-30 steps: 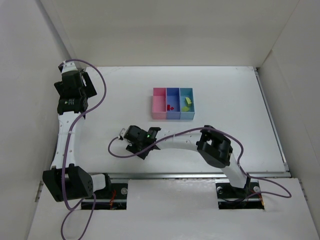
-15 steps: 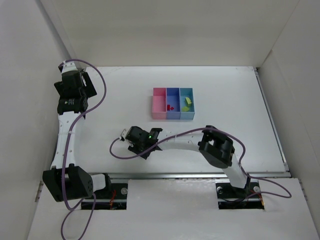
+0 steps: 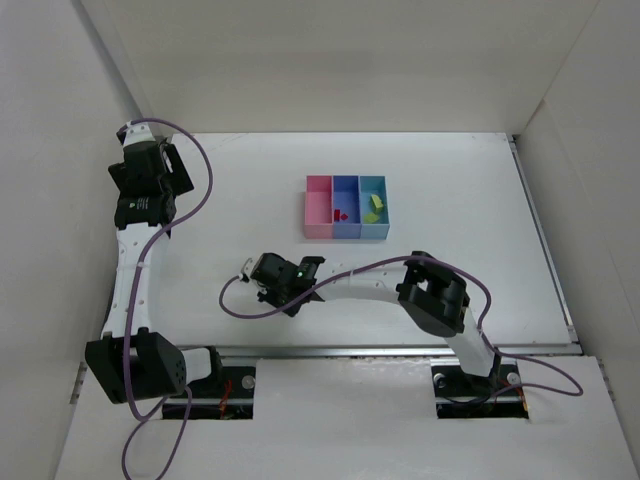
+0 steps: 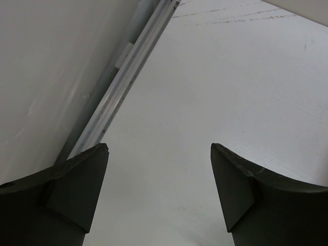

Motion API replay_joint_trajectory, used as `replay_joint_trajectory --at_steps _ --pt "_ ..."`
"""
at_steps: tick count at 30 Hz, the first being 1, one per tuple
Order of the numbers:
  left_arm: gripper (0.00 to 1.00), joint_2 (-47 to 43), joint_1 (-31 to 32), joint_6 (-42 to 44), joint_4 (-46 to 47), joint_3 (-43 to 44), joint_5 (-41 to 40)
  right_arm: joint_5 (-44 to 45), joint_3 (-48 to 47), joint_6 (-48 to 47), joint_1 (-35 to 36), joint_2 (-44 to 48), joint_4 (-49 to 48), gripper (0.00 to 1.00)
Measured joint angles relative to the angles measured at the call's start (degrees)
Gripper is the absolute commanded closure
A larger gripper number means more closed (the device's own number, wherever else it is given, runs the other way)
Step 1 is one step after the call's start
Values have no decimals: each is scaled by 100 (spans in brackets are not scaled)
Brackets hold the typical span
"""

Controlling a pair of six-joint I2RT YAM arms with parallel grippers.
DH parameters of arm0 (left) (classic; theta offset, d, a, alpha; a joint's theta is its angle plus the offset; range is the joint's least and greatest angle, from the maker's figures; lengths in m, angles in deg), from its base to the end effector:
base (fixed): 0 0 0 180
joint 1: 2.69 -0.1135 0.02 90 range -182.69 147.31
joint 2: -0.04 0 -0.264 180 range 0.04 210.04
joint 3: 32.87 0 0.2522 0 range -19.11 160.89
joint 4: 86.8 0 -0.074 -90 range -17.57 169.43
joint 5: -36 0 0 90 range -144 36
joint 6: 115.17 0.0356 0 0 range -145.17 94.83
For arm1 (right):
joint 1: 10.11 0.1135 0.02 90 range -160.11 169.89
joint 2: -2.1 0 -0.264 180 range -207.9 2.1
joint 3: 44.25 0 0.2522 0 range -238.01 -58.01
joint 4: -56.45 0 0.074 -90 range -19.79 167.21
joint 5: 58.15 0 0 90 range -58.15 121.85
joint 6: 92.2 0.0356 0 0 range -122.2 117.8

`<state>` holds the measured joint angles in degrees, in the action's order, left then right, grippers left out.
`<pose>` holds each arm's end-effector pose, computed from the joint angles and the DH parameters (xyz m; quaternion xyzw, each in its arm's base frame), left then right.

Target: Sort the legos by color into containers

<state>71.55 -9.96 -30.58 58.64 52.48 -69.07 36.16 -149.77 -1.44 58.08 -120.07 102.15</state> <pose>0.2791 0.0449 0.3859 -0.1642 0.8024 0.1170 0.5617 0.1708 0.4196 0.1677 -0.5311 0.8121 0.1051 0.2175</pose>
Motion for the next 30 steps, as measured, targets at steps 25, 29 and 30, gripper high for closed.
replay_joint_trajectory --at_steps 25,29,30 --pt "21 0 0 0 0 0 0 -601 -11 1255 -1401 1176 37 100" --pt "21 0 0 17 0 0 0 -553 -216 1478 -2282 1342 39 100" --pt "21 0 0 22 0 0 0 -463 -326 1517 -2516 1340 61 100"
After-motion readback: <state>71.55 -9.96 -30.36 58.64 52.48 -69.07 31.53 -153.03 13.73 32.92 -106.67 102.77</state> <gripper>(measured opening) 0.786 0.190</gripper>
